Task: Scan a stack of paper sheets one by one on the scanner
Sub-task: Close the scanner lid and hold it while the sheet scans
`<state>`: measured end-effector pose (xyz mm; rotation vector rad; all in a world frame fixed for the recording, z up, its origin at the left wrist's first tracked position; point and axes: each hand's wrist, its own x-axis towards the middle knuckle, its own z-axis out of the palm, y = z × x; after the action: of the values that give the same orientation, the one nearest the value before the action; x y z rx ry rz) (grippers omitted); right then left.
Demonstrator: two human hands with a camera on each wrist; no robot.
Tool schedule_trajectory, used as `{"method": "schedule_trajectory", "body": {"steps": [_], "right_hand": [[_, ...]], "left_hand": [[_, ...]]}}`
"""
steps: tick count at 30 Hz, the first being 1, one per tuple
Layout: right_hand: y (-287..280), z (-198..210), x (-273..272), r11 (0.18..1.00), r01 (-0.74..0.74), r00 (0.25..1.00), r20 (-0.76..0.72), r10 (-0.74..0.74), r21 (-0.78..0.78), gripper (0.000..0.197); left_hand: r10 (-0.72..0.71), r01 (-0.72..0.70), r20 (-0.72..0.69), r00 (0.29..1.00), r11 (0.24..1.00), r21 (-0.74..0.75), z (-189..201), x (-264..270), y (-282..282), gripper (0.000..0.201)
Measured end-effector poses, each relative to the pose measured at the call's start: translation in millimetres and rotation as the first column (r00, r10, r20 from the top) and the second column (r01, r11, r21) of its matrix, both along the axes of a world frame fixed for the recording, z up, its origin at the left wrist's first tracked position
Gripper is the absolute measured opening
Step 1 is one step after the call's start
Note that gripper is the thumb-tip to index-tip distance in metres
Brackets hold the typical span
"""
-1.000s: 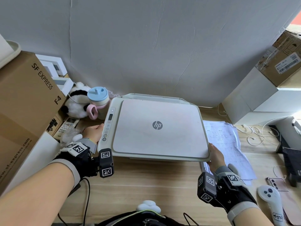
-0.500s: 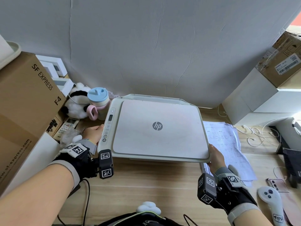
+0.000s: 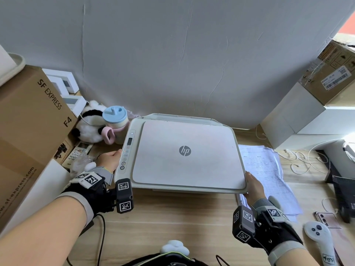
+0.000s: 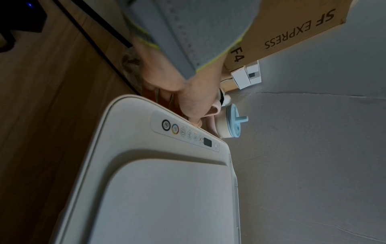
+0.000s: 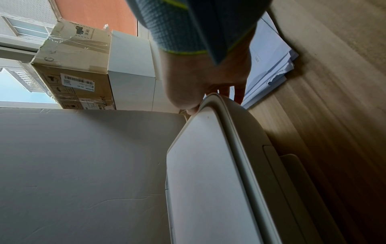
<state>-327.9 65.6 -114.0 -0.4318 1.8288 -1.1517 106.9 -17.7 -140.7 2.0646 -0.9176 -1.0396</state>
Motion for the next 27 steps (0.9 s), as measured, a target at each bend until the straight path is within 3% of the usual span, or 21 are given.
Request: {"method": "schedule_trajectory", "body": {"steps": [8,15,18,20,23,27], "right_hand": [[3,10,0,0.999,-0.034,0.999,-0.015,0.035,0.039,0.026],[0,14,-4,0.994,-0.073,0.996,-0.052,0.077,0.086,0.025],[-1,19,-10,0.997,-0.06,0.998,-0.034,0.061,0.048,0.03],[-1,24,-12,0.997,-0.07,0.997,-0.036,0.07,-0.01,0.03],[-2,31,-11,0.996,-0.064,0.997,-0.057,0.061,-0.055,0.027],[-8,29,-13,0.995,-0.099,0.991,-0.09,0.096,-0.02,0.028]], "left_hand": [[0.01,-0.009,-0.01,1.0,1.0,0.017,2,-2,-2,0.032],[0.065,-0.062,-0.017,0.998,0.988,0.142,17,-2,-4,0.039],[0.113,-0.106,-0.122,0.986,0.993,0.059,16,1,-8,0.025],[0.131,-0.132,-0.116,0.985,0.991,-0.003,31,-4,-5,0.011],[0.013,-0.02,-0.13,0.991,0.999,-0.048,52,-18,-3,0.019],[-0.101,0.114,-0.136,0.986,0.989,0.093,76,-41,5,0.013]]}}
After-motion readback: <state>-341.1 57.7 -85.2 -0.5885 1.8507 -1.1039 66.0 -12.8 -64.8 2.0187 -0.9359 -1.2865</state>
